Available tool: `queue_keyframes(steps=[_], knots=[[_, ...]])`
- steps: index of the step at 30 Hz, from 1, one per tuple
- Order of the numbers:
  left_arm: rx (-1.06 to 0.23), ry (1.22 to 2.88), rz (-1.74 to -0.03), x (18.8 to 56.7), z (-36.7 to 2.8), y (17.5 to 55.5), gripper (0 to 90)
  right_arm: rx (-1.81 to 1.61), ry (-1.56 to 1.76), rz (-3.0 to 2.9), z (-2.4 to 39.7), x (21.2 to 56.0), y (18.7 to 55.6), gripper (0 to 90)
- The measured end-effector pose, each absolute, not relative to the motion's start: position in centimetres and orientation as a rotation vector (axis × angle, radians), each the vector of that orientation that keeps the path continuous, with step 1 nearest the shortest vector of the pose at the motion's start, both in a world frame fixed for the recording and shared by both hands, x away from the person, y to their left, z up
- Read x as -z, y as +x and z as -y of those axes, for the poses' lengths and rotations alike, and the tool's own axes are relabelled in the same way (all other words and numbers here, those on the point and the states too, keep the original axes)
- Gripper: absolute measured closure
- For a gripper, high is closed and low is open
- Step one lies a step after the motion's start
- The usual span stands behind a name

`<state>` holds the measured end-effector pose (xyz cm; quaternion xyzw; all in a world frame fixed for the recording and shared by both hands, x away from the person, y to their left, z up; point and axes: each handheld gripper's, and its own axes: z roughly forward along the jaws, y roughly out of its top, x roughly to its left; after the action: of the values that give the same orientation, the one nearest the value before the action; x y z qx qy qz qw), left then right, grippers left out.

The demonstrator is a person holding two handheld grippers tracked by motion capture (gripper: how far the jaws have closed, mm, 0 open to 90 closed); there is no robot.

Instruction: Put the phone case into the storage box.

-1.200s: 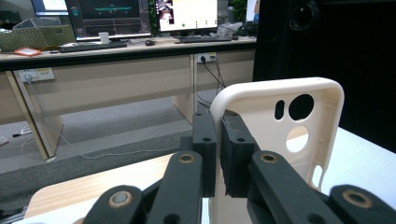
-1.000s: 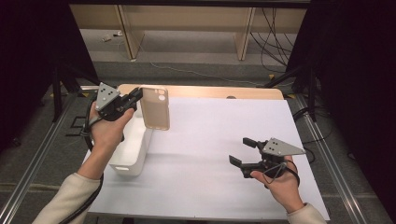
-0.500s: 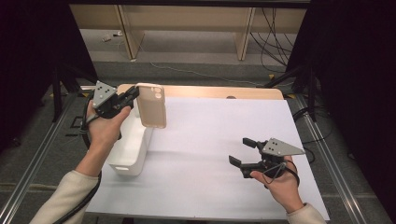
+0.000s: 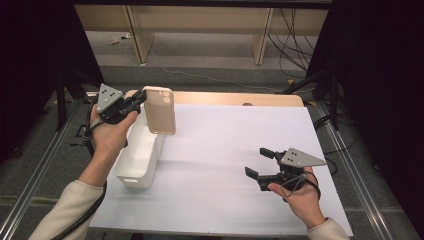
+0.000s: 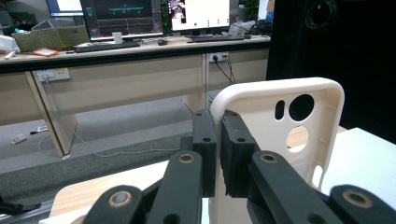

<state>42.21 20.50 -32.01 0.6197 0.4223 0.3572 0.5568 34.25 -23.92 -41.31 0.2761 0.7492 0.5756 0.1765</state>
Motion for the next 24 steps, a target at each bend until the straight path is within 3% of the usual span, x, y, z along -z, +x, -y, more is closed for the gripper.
queue_keyframes(steps=[24], knots=[[-0.863,1.456,-0.994,31.96,-21.24,43.09,85.0,-1.622,0.771,-2.110,23.96,41.15,34.03,16.8]])
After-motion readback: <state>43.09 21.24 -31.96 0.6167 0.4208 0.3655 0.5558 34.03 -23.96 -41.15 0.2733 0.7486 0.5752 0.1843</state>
